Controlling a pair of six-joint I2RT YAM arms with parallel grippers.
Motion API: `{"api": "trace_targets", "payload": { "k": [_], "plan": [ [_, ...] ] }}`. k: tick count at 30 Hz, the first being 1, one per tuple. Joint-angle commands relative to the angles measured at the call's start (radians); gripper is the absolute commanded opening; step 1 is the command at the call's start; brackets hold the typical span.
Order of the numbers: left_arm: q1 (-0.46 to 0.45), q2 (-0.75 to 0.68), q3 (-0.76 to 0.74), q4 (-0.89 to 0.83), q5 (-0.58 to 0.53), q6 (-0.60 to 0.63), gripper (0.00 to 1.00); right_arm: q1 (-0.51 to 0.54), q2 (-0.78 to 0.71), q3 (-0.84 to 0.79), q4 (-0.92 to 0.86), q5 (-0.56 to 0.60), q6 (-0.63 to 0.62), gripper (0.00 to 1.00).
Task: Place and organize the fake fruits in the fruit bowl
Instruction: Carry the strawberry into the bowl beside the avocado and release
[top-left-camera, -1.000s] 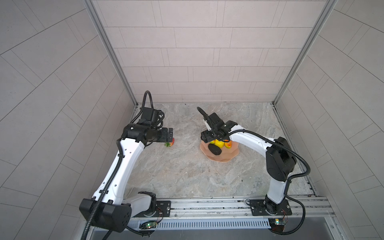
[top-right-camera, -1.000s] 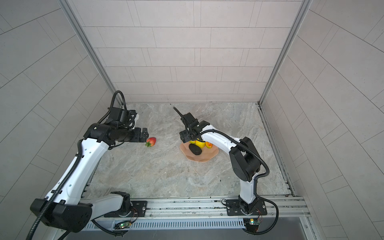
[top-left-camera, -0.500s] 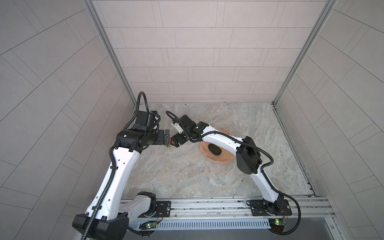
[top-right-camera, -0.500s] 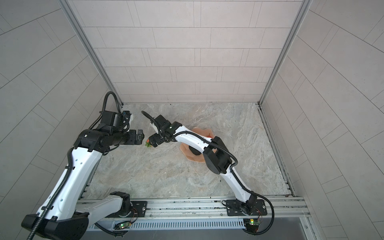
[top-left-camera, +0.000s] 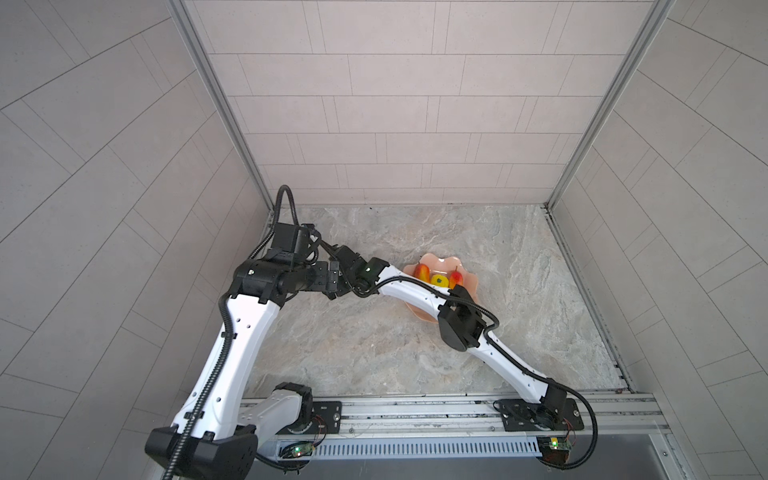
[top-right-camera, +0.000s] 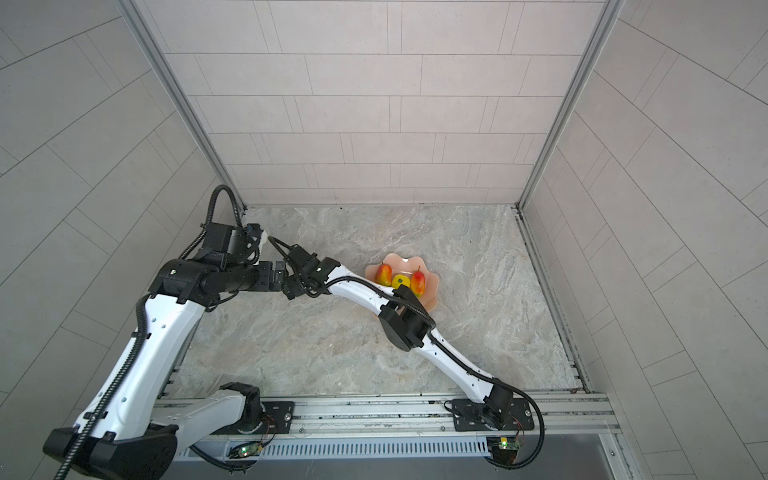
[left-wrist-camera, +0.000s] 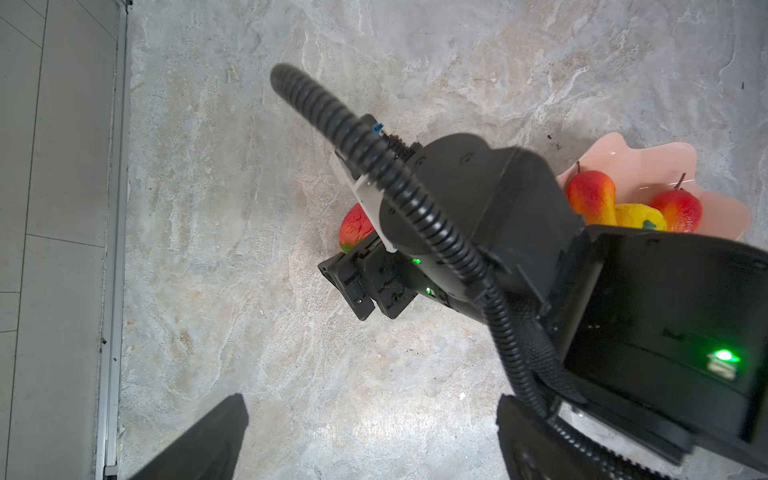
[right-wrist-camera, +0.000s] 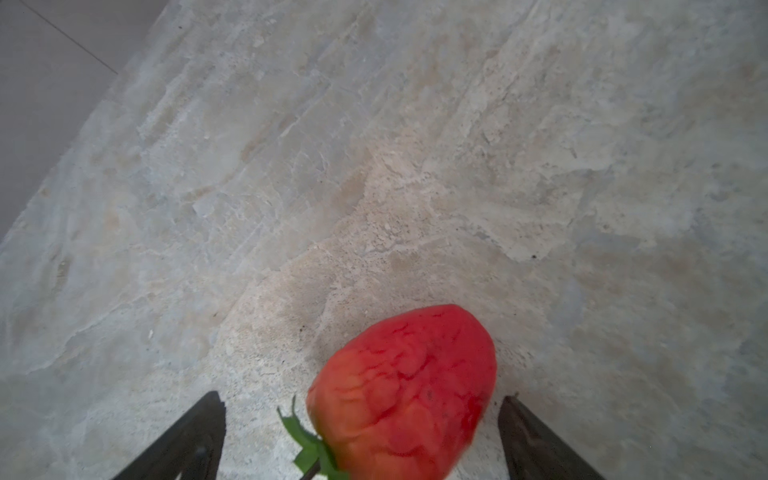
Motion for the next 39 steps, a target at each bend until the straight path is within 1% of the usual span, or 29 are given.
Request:
{"api": "trace_targets", "payload": {
  "k": [1,4,7,10,14,16,17,18,19,21,23,25,30,32,36,39],
  "plan": [
    [-0.002,0.0,-0.008,-0.008,0.001,0.008,1.0,0.011,0.032,0.019,-0.002,0.099,0.057,0.9],
    [-0.001,0.001,-0.011,-0.007,0.003,0.012,1.0,0.011,0.04,0.019,-0.002,0.118,0.063,0.84],
    [-0.002,-0.004,-0.02,-0.005,-0.008,0.012,1.0,0.01,0.042,0.02,0.007,0.128,0.061,0.73],
    [-0.001,-0.011,-0.033,0.01,-0.013,0.012,1.0,0.009,0.039,0.023,0.013,0.129,0.044,0.63],
    [-0.002,0.001,-0.024,0.012,0.004,0.017,1.0,0.002,-0.002,0.028,-0.044,0.13,0.023,0.45],
    [-0.001,0.003,-0.018,0.012,0.009,0.016,1.0,-0.004,-0.032,0.027,-0.088,0.132,0.007,0.34],
    [-0.001,0.002,-0.015,0.013,0.01,0.014,1.0,-0.006,-0.052,0.023,-0.111,0.136,0.002,0.26],
    [-0.001,0.0,-0.013,0.014,0.013,0.013,1.0,-0.009,-0.077,0.007,-0.124,0.134,-0.013,0.22],
    [0.0,-0.002,-0.013,0.017,0.015,0.01,1.0,-0.01,-0.105,-0.018,-0.126,0.125,-0.028,0.22],
    [-0.002,-0.005,-0.014,0.025,0.026,0.006,1.0,-0.014,-0.186,-0.106,-0.113,0.098,-0.072,0.21],
    [-0.002,-0.006,-0.016,0.029,0.037,0.006,1.0,-0.014,-0.275,-0.22,-0.089,0.086,-0.11,0.18],
    [-0.001,-0.006,-0.019,0.032,0.044,0.003,1.0,-0.018,-0.382,-0.362,-0.051,0.075,-0.134,0.14],
    [-0.002,-0.003,-0.023,0.047,0.05,-0.002,1.0,-0.055,-0.714,-0.749,0.034,0.065,-0.157,0.03],
    [-0.001,0.005,-0.028,0.061,0.06,-0.007,1.0,-0.075,-0.832,-0.867,0.034,0.082,-0.163,0.0],
    [-0.002,0.034,-0.024,0.077,0.099,-0.016,1.0,-0.119,-1.063,-1.062,-0.015,0.158,-0.17,0.0],
    [-0.002,0.046,-0.018,0.079,0.111,-0.021,1.0,-0.16,-1.204,-1.188,-0.048,0.211,-0.143,0.0]
  ]
}}
